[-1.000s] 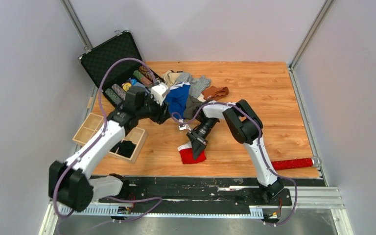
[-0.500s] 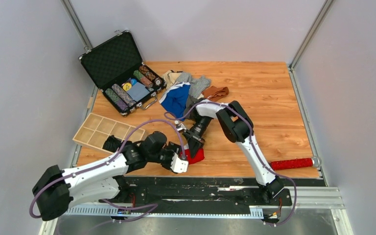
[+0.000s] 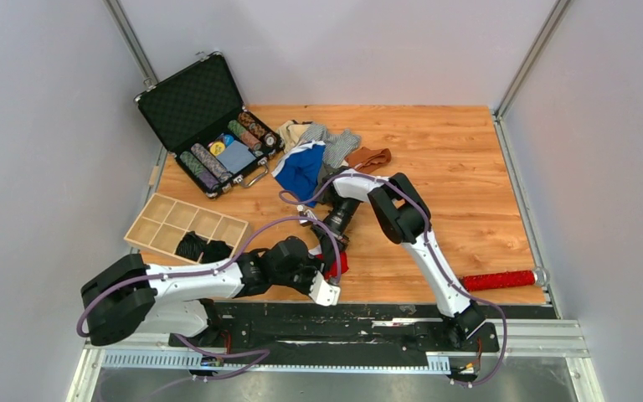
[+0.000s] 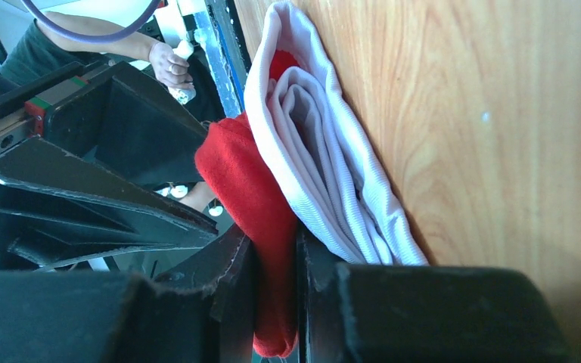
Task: Roll the underwear
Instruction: Roll the underwear to the center of the board.
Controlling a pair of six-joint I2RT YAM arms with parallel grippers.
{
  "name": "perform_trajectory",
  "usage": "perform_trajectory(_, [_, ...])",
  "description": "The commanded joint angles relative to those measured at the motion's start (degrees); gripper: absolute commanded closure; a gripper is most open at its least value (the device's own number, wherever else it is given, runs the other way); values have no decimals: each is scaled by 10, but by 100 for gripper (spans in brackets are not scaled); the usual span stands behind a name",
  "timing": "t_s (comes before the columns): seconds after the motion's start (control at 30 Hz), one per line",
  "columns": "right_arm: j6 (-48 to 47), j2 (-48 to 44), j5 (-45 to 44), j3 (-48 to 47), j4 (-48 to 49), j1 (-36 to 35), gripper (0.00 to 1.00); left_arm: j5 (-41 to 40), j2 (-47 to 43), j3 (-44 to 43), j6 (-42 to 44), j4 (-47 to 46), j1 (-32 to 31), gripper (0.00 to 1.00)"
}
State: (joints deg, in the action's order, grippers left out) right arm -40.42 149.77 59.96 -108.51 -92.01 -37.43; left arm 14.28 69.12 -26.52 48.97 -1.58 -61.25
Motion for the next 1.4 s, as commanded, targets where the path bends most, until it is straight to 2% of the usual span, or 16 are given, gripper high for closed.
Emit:
perform_trajectory(0.0, [135, 129, -190, 38, 113, 6, 100, -50, 25, -27, -21, -10, -11, 45])
perform_trajectory(0.23, [134, 130, -189, 36, 112, 7, 100, -67, 19, -34, 3, 58, -20, 46])
perform_trajectory(0.43, [133, 131, -187, 35, 110, 6, 100, -106, 48, -28, 18, 50, -22, 48])
perform_trajectory(0.7, [129, 132, -183, 32, 104, 7, 98, -85, 134, -87, 51, 135, -34, 66])
perform_trajectory(0.77, [129, 132, -183, 32, 104, 7, 94, -73, 146, -98, 64, 159, -36, 76])
perform_trajectory(0.8, [130, 132, -183, 32, 104, 7, 91, -64, 149, -101, 74, 176, -36, 82])
perform_trajectory(0.87, [133, 132, -186, 31, 104, 8, 80, -51, 154, -108, 86, 195, -36, 88])
perform_trajectory(0.93, [125, 121, -181, 31, 105, 10, 54, -36, 155, -112, 104, 216, -36, 92])
perform_trajectory(0.97, [125, 111, -177, 32, 110, 15, 45, -31, 153, -112, 114, 221, -36, 94])
perform_trajectory(1.07, [128, 60, -151, 39, 113, 29, 32, -6, 152, -117, 136, 256, -35, 100])
perform_trajectory(1.13, [126, 15, -145, 45, 112, 40, 2, 6, 151, -123, 143, 267, -28, 100])
perform_trajectory(1.23, [109, -54, -157, 32, 100, 67, 0, 20, 147, -130, 143, 272, -12, 100])
perform_trajectory(1.37, [80, -125, -130, -46, 48, 137, 0, 37, 150, -141, 161, 280, 13, 100])
